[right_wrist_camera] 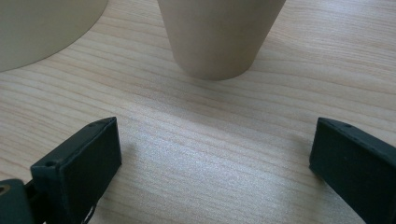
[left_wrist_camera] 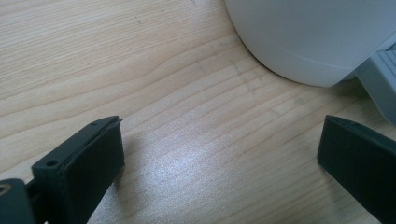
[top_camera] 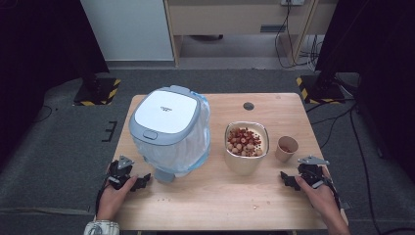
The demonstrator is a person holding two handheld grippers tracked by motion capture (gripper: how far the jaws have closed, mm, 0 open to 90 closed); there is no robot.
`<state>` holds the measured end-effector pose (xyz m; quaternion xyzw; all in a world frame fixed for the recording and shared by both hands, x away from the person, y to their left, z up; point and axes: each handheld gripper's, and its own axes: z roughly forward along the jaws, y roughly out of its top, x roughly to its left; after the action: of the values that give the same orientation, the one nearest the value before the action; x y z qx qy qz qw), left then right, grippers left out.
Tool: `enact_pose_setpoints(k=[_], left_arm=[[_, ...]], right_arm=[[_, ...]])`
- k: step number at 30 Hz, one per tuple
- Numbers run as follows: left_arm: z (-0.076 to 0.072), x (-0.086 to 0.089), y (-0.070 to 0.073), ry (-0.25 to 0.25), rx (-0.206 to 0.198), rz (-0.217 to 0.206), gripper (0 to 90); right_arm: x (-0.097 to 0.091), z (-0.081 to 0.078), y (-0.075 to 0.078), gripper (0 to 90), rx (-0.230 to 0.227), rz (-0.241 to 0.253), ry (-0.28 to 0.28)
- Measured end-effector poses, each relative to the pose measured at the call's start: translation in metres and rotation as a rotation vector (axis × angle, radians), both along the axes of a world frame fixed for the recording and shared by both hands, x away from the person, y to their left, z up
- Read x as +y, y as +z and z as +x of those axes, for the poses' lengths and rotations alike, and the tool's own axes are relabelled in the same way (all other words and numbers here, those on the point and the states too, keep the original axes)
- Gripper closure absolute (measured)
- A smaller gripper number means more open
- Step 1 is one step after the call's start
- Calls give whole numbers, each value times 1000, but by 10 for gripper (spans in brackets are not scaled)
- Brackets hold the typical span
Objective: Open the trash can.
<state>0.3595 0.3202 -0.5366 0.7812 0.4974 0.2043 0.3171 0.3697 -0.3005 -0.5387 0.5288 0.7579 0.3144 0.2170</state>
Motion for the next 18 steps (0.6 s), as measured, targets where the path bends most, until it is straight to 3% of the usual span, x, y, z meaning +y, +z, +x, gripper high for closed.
enact_pose_setpoints(k=[14, 18], left_arm=[[-1, 0, 0, 6, 1, -7, 1], [-3, 3, 2, 13, -7, -9, 71]], right_arm=[[0, -1, 0, 24, 0, -3, -3], [0, -1, 0, 24, 0, -3, -3]])
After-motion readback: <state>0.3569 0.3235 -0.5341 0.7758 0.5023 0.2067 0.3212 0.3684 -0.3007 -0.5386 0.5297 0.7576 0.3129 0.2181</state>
